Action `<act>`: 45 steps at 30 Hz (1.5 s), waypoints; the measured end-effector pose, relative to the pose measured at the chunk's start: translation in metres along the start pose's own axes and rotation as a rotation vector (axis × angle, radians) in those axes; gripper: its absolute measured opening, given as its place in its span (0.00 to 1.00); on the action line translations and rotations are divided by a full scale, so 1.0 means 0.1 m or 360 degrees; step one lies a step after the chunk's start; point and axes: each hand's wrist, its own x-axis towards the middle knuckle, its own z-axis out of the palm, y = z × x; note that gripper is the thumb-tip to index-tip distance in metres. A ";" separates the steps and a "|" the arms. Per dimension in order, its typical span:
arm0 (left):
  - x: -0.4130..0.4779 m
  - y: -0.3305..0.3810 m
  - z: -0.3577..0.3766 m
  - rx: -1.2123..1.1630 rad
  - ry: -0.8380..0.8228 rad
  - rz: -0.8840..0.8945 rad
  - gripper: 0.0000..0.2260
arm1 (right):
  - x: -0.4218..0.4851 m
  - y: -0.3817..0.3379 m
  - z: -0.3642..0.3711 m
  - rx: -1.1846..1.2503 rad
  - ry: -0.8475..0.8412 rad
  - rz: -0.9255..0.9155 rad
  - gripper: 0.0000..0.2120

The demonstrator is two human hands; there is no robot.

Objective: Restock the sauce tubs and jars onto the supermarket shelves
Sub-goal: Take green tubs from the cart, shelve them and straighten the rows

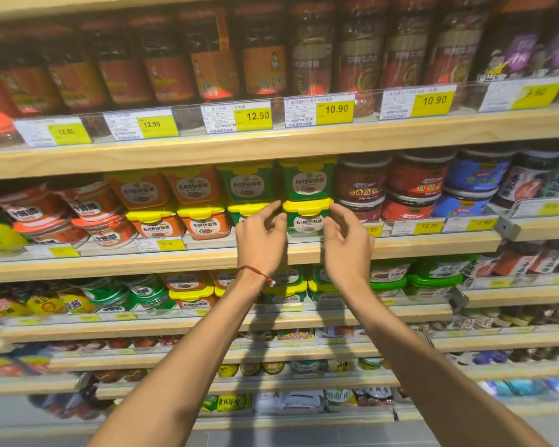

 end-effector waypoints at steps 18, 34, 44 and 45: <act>0.31 -0.43 -0.70 0.0315 -0.0189 -0.0140 0.21 | -0.14 -0.42 0.76 -0.0490 -0.0475 0.0070 0.33; 0.39 -0.53 -0.77 0.0084 -0.0216 -0.0069 0.24 | -0.11 -0.52 0.94 -0.0411 -0.0268 0.0191 0.37; 0.45 -0.55 -0.73 0.0229 -0.0139 0.0008 0.23 | -0.14 -0.47 0.85 -0.0293 -0.0258 0.0193 0.34; 0.45 -0.54 -0.72 0.0258 -0.0136 0.0011 0.23 | -0.14 -0.48 0.86 -0.0320 -0.0284 0.0199 0.35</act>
